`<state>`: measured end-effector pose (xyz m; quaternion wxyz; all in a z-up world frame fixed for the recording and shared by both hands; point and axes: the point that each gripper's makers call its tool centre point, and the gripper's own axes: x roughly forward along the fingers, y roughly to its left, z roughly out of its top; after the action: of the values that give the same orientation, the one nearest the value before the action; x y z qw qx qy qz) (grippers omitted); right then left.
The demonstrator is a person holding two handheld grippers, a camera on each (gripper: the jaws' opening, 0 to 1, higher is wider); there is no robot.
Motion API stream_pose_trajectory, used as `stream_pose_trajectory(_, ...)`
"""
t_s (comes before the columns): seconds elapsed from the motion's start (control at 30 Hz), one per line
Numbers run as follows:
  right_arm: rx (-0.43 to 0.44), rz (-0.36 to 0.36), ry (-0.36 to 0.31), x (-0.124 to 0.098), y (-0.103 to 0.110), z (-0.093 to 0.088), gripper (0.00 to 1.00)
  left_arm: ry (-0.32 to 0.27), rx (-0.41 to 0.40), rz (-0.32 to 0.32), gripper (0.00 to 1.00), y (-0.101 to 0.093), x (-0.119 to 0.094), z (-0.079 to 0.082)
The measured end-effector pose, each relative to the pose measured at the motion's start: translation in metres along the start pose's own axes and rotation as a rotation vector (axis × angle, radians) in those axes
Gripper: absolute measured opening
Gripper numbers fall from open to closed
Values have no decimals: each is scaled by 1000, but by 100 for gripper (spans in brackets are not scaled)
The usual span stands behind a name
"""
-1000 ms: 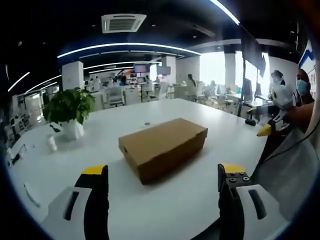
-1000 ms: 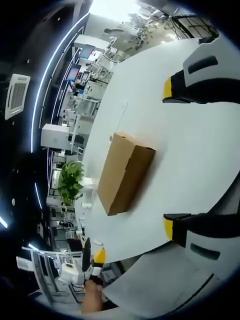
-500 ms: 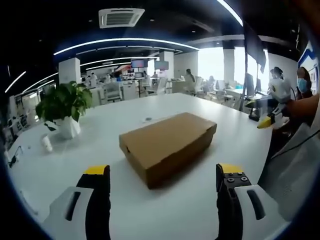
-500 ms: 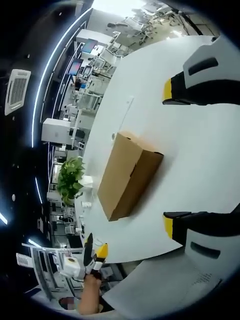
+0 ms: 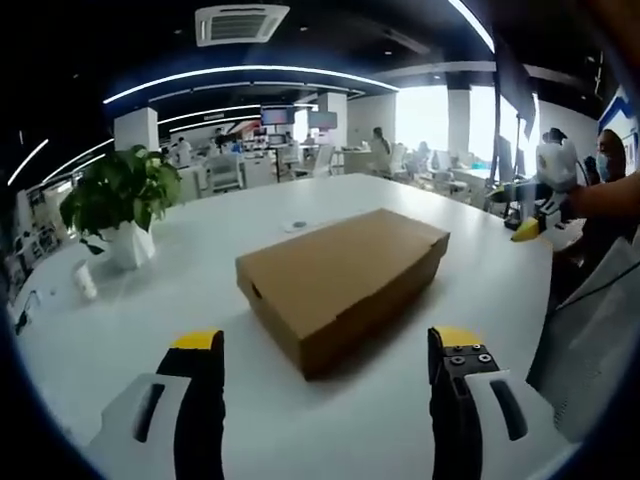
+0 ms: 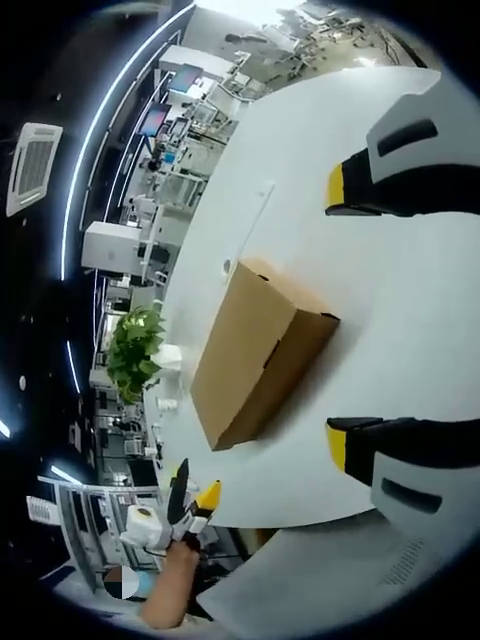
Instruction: Operate the shoe box by opening the lid, removing the specified soft item, and placing it in the target area until the item is outside and the box remains undamaged.
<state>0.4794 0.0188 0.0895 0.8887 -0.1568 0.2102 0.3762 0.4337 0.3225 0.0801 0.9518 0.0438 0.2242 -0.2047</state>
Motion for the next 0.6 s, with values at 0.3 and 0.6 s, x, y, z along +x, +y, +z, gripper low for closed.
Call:
stream_pose_trajectory(0.3, -17, 27, 5, 18, -3, -1, 76, 23, 12, -5, 85, 4, 14, -3)
stream_pose_trajectory(0.6, -52, 82, 7, 39, -6, 6, 68, 31, 2, 6, 84, 10, 26, -1)
